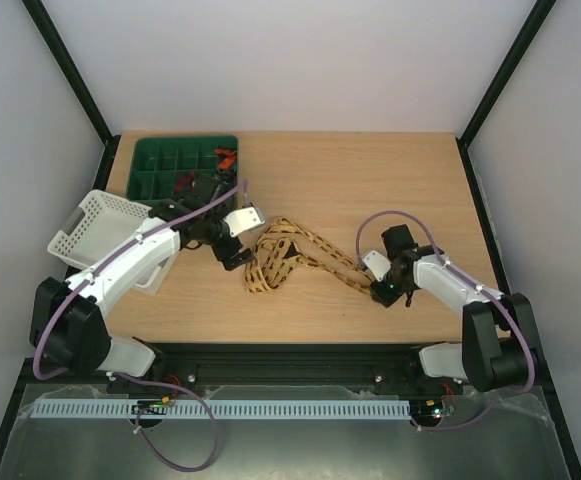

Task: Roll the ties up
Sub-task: Pick up the tie from the center of the board.

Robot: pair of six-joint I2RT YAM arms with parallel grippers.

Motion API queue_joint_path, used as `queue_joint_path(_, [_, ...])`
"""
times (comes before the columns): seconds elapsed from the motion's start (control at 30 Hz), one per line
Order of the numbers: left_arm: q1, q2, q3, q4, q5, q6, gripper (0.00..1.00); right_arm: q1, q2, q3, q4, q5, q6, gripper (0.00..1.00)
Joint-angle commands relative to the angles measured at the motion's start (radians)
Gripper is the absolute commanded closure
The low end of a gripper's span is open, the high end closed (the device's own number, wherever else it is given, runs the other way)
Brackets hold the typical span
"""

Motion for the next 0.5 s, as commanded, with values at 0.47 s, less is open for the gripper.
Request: queue_joint_path(0.47, [0.203, 0.036, 0.172, 0.146, -0.036, -0.156, 0.0, -0.318, -0.083, 0.56, 0.222, 0.193, 0.252, 0.99])
